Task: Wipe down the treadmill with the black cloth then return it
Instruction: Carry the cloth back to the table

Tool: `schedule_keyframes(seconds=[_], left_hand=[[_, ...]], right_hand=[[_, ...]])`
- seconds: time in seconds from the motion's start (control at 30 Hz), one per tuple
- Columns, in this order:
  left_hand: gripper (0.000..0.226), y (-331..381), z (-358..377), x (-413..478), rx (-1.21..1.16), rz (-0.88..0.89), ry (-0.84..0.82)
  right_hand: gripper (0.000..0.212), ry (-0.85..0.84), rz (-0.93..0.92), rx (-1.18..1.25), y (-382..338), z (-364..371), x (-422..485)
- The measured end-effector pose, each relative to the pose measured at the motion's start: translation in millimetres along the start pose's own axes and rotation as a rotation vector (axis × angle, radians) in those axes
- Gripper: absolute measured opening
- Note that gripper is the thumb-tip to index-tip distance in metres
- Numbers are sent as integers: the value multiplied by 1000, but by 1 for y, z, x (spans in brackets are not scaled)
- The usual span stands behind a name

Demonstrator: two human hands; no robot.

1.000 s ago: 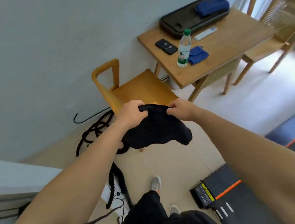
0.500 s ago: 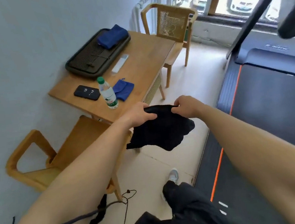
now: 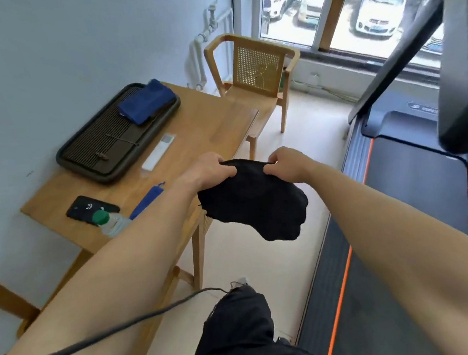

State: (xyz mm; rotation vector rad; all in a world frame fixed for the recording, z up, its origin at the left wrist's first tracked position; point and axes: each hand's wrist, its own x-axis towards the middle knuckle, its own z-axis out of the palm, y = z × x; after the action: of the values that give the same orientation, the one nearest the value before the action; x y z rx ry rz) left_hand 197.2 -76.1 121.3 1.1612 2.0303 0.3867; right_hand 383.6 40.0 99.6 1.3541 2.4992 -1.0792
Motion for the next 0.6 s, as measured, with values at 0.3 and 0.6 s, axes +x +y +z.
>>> schedule_keyframes(seconds=[0.3,0.6], left_hand=[[18,7,-53,124,-117,-158,-53],[21,-51,-89,151,-75,-228,-153]], right_hand=[[26,-344,-19,-294,-20,-57,166],[45,-578,-254,-459,-55,-85,264]])
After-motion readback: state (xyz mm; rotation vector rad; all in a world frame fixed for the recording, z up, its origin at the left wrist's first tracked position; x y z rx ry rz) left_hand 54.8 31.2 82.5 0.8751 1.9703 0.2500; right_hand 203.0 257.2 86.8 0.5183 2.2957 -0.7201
